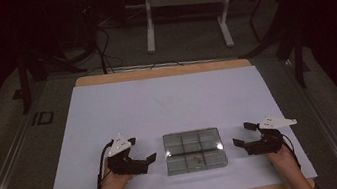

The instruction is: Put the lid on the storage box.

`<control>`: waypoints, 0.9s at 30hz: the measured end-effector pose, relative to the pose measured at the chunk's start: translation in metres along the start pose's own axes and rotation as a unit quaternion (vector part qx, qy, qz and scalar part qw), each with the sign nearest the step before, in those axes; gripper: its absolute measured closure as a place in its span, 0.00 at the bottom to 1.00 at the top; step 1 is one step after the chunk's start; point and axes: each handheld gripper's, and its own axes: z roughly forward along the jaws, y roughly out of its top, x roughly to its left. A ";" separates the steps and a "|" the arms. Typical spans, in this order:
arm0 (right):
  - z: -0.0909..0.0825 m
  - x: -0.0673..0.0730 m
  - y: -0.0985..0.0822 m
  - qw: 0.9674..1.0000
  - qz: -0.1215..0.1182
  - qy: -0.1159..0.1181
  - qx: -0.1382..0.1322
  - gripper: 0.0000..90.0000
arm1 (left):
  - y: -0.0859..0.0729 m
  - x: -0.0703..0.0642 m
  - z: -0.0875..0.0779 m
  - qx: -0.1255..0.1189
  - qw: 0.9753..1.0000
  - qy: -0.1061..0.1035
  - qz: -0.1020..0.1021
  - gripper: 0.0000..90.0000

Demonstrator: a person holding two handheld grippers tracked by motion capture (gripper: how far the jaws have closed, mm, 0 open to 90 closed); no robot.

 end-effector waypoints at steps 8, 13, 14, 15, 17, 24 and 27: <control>-0.009 -0.005 -0.009 1.000 0.010 -0.017 -0.002 0.16 | -0.006 0.003 -0.004 -0.002 1.000 0.019 0.001 0.02; -0.016 -0.007 -0.012 0.999 0.015 -0.028 -0.006 0.16 | -0.008 0.005 -0.005 0.000 1.000 0.025 -0.001 0.02; -0.018 -0.007 -0.012 0.999 0.016 -0.030 -0.008 0.16 | -0.008 0.005 -0.006 0.000 1.000 0.025 -0.001 0.02; -0.019 -0.008 -0.013 0.999 0.016 -0.032 -0.009 0.16 | -0.009 0.005 -0.006 0.002 1.000 0.027 -0.001 0.02; -0.021 -0.009 -0.014 0.999 0.018 -0.039 -0.011 0.16 | -0.009 0.005 -0.006 0.003 1.000 0.031 0.000 0.02; -0.026 -0.012 -0.019 0.998 0.020 -0.056 -0.008 0.16 | -0.011 0.005 -0.007 -0.002 0.999 0.036 -0.004 0.02; -0.028 -0.013 -0.020 0.998 0.017 -0.066 -0.009 0.16 | -0.012 0.005 -0.008 -0.004 0.999 0.040 -0.005 0.02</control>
